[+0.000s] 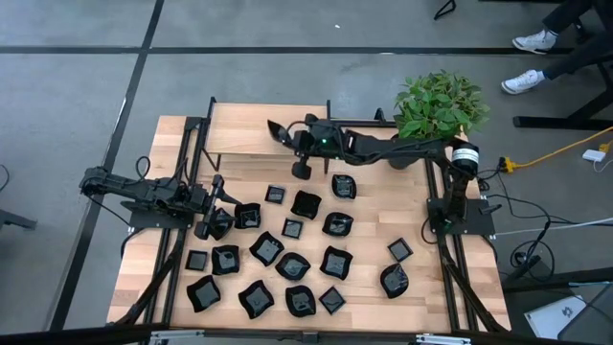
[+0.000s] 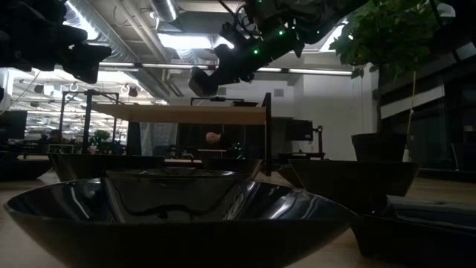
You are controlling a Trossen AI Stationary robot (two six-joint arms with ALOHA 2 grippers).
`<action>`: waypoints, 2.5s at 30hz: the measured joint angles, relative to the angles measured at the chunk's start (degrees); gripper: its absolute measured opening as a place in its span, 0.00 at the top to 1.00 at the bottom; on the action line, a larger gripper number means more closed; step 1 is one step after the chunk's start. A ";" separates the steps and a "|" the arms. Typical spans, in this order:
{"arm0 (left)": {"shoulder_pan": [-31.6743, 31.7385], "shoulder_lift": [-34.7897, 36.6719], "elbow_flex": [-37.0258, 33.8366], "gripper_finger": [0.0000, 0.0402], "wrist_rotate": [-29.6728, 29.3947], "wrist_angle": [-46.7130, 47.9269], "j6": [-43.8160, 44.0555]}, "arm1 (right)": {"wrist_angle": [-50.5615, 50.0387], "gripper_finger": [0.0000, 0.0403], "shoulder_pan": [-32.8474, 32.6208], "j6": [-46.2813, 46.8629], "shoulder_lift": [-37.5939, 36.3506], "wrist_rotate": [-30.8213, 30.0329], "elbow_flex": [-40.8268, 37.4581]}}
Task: Pick & Place Mini shaped plates
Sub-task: Put the leaf shaped plate on the shelf, then put the distorted square plate on the shelf
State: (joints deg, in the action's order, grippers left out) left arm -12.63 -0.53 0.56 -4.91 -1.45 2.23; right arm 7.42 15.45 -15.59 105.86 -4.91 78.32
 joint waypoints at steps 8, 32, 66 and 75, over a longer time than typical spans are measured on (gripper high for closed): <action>0.00 0.00 0.01 0.48 0.00 0.00 0.00 | 0.00 0.95 1.30 0.58 0.45 -0.02 0.00; -0.02 0.00 0.02 0.48 0.00 0.00 -0.01 | 2.82 0.84 1.26 0.27 2.43 0.02 0.00; 0.00 0.01 0.01 0.48 0.00 0.00 0.00 | -28.94 0.54 -15.17 16.61 2.40 27.54 7.21; -0.02 0.00 0.00 0.48 0.00 0.00 0.00 | -36.33 0.54 -17.75 16.95 2.40 27.44 7.21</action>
State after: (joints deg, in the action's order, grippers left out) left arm -12.64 -0.53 0.56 -4.91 -1.45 2.23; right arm -28.91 -2.30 1.36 108.27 22.53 85.54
